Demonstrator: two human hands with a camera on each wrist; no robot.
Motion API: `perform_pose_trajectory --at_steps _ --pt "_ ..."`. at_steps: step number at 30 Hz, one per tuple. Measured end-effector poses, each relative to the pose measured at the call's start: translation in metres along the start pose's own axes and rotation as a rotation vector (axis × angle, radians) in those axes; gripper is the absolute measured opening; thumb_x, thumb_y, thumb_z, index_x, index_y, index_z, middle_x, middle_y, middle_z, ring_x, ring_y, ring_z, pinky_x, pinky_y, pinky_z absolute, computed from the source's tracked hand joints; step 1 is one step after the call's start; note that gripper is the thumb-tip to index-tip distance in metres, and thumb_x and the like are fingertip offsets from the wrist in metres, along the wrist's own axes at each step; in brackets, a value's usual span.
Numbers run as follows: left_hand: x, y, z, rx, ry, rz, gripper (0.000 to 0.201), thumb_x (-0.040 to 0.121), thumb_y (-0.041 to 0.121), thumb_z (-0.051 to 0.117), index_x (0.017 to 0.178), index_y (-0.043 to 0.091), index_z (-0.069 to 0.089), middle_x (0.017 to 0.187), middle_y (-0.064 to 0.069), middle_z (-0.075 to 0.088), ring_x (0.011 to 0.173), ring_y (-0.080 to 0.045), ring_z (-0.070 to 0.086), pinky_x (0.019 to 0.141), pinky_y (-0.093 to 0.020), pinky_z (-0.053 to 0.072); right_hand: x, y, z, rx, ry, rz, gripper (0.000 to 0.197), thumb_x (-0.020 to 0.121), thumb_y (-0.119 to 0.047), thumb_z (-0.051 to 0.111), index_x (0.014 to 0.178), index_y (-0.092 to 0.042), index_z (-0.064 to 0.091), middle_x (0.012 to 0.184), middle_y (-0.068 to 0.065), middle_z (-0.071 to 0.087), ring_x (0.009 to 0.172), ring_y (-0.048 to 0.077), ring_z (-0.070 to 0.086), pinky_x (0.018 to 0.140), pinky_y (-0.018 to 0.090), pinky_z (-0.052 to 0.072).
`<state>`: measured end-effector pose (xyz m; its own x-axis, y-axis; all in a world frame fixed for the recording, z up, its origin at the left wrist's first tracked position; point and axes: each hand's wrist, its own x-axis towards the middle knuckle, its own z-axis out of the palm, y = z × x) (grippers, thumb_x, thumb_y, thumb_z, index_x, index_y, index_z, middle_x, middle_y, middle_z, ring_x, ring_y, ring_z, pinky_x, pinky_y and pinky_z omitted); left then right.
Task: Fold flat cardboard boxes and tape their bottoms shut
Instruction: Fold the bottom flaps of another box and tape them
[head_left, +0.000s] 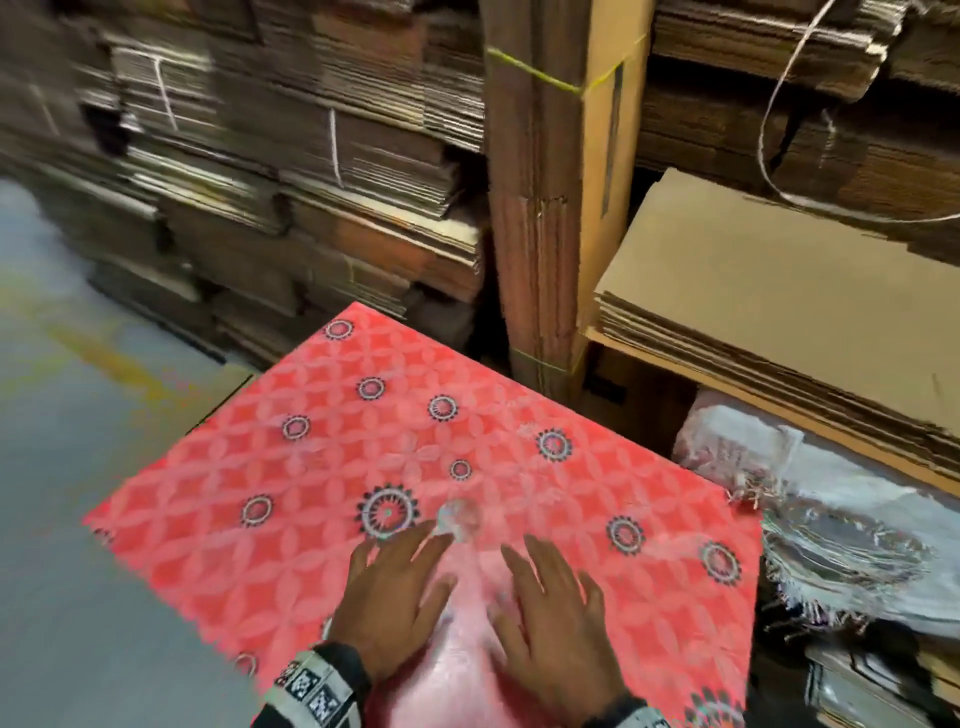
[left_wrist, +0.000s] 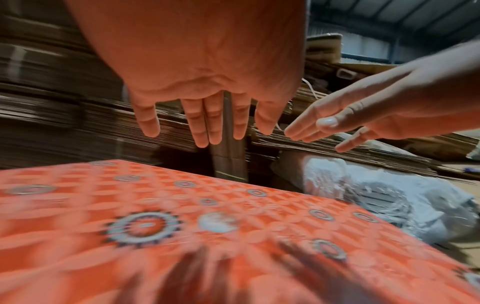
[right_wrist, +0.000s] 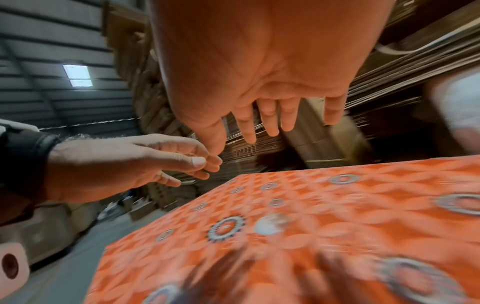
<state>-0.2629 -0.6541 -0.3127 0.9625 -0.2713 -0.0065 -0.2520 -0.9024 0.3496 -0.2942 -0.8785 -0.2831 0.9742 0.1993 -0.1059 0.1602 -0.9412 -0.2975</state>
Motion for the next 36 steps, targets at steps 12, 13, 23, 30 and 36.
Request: perform_pose_trajectory --at_steps 12,13,23,30,36 --pt "-0.171 -0.291 -0.141 -0.020 0.244 -0.285 0.034 0.087 0.050 0.052 0.119 0.038 0.058 0.112 0.017 0.066 0.102 -0.007 0.061 0.073 -0.035 0.051 0.091 -0.345 0.077 -0.056 -0.123 -0.334 0.049 0.084 -0.057 0.049 0.124 -0.034 0.065 0.139 -0.003 0.062 0.129 0.017 0.056 0.083 0.050 0.056" --pt "-0.180 -0.309 -0.149 -0.018 0.256 -0.315 0.033 0.087 0.049 0.052 0.117 0.038 0.059 0.110 0.017 0.067 0.100 -0.007 0.061 0.072 -0.034 0.050 0.099 -0.367 0.082 -0.058 -0.126 -0.362 0.050 0.082 -0.056 0.049 0.123 -0.034 0.066 0.137 -0.002 0.063 0.129 0.017 0.055 0.082 0.049 0.057" --pt "-0.155 -0.438 -0.206 -0.011 0.083 -0.349 0.049 0.091 0.055 0.037 0.127 0.033 0.063 0.123 0.013 0.065 0.113 -0.013 0.062 0.088 -0.039 0.047 0.190 -0.491 0.109 0.086 -0.193 -0.405 0.059 0.098 -0.048 0.042 0.154 -0.033 0.033 0.167 -0.003 0.019 0.155 0.017 0.013 0.118 0.045 0.021" --pt "-0.066 -0.543 -0.252 -0.017 -0.003 -0.243 0.059 0.085 0.061 0.026 0.128 0.036 0.059 0.126 0.019 0.060 0.119 -0.009 0.056 0.093 -0.036 0.043 0.291 -0.548 0.132 0.123 -0.218 -0.329 0.061 0.096 -0.043 0.048 0.153 -0.032 0.031 0.167 -0.004 0.017 0.154 0.016 0.013 0.119 0.043 0.022" --pt "-0.001 -0.622 -0.287 0.047 -0.114 -0.214 0.075 0.077 0.067 0.009 0.132 0.039 0.052 0.130 0.024 0.053 0.125 0.000 0.048 0.099 -0.030 0.037 0.381 -0.577 0.142 0.157 -0.273 -0.182 0.058 0.099 -0.045 0.049 0.152 -0.031 0.033 0.166 -0.005 0.018 0.152 0.017 0.018 0.117 0.043 0.029"
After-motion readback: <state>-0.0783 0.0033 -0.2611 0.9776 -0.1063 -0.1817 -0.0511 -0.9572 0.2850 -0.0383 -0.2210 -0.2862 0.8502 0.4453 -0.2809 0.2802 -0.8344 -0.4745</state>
